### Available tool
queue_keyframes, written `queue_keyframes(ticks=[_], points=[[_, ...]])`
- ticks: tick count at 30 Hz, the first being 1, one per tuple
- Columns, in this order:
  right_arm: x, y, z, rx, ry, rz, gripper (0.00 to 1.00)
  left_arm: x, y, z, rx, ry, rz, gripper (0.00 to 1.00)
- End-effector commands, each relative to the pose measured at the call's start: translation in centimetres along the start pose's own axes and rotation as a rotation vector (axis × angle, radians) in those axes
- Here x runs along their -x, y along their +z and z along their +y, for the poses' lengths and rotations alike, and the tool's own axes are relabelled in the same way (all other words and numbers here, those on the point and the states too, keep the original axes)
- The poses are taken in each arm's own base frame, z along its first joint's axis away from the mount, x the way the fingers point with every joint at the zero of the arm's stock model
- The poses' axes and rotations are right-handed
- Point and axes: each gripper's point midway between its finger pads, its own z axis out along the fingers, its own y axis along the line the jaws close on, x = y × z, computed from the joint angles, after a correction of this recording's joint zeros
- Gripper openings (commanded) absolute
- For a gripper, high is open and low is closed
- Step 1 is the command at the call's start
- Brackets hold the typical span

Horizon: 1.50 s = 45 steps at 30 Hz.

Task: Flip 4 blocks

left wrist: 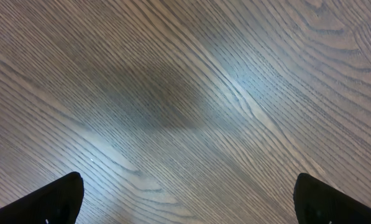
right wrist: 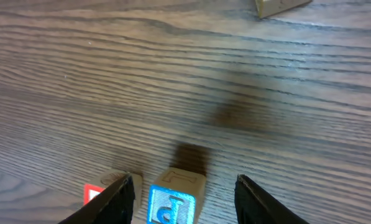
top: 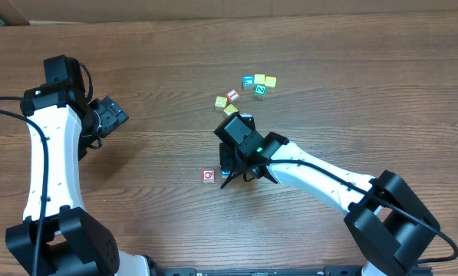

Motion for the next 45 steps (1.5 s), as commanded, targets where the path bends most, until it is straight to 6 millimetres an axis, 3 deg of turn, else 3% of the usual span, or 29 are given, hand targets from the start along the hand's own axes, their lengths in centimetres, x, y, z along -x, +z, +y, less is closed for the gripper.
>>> queue_keyframes(ticks=[1,10,15,18,23,29,37,45], points=[[-1.3,1.3,-0.1,-0.001,-0.001,0.042,0.54,0.1,-0.1,-0.1,-0.003,0.015,-0.003,1.00],[-2.3,1.3,0.5,0.000,-0.026,0.055,0.50,0.1,-0.1,-0.1,-0.003,0.015,-0.003,1.00],[-1.6,1.5,0.0,-0.035,-0.027,0.016,0.47,0.1,-0.1,-0.1,-0.003,0.015,-0.003,1.00],[-1.6,1.7,0.0,-0.033,-0.026,0.016,0.36,0.1,-0.1,-0.1,-0.003,0.015,-0.003,1.00],[-2.7,2.0,0.7,0.012,0.001,0.073,0.34,0.1,-0.1,-0.1,-0.003,0.015,-0.003,1.00],[-3.4,2.0,1.3,0.047,0.002,0.116,0.20,0.1,-0.1,-0.1,-0.003,0.015,-0.003,1.00],[-4.5,1.7,2.4,0.111,0.005,0.179,0.24,0.1,-0.1,-0.1,-0.003,0.015,-0.003,1.00],[-4.6,1.6,2.2,0.102,0.007,0.188,0.26,0.1,-0.1,-0.1,-0.003,0.015,-0.003,1.00]])
